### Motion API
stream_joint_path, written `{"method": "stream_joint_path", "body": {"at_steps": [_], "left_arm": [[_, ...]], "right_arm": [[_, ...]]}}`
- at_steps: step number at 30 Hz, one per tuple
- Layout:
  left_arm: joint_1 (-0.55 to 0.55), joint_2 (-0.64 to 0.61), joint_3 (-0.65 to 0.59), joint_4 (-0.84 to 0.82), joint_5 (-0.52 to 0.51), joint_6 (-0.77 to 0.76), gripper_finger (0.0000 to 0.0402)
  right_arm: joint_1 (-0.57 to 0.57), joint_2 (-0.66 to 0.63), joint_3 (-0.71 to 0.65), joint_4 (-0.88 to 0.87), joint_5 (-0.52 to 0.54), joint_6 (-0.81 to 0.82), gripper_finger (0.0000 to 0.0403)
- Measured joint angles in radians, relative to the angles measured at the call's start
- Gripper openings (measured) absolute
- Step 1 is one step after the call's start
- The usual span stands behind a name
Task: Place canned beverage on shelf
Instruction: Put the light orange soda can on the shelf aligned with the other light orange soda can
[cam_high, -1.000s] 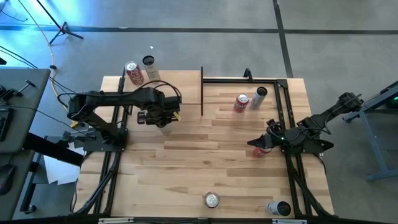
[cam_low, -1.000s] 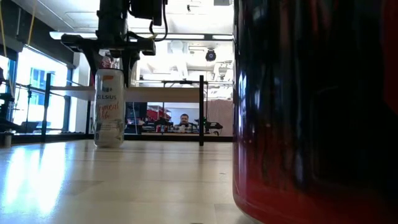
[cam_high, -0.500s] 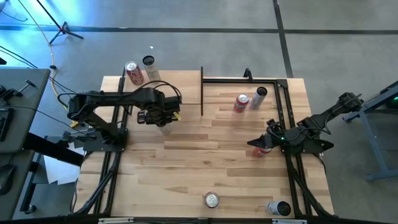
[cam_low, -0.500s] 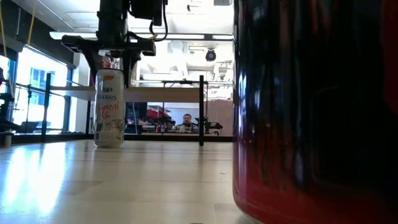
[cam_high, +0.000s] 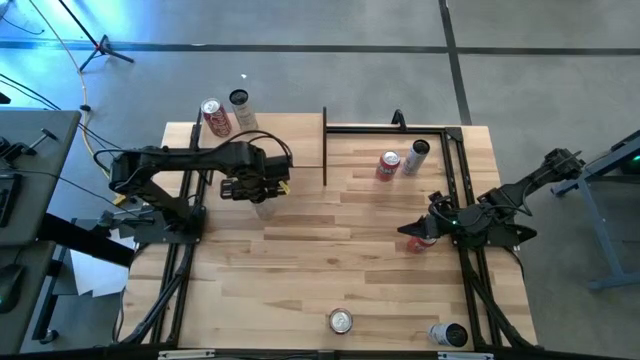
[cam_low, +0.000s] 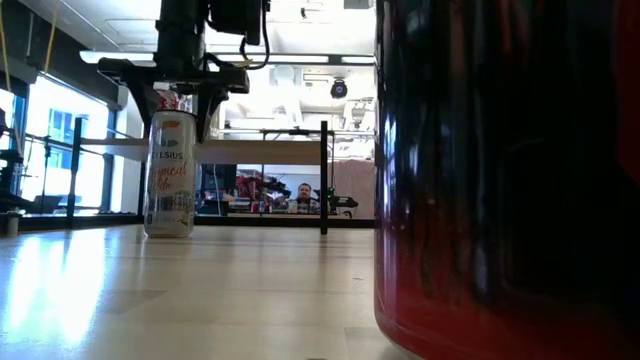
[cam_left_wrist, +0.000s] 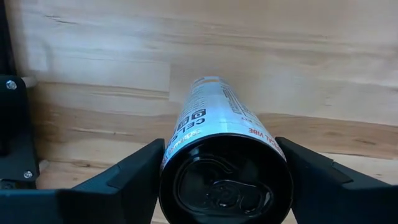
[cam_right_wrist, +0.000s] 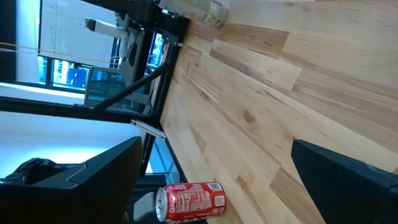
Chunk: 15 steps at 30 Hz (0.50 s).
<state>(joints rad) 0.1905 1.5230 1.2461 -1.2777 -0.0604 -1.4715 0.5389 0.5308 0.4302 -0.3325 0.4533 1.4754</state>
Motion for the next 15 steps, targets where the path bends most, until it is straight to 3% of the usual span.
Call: {"method": "stream_joint_path", "body": {"at_steps": [15], "left_arm": [[-0.015, 0.000, 0.002, 0.015, -0.019, -0.001, 0.0376]], "right_arm": [[0.000, 0.000, 0.000, 0.000, 0.000, 0.000, 0.0400]]}}
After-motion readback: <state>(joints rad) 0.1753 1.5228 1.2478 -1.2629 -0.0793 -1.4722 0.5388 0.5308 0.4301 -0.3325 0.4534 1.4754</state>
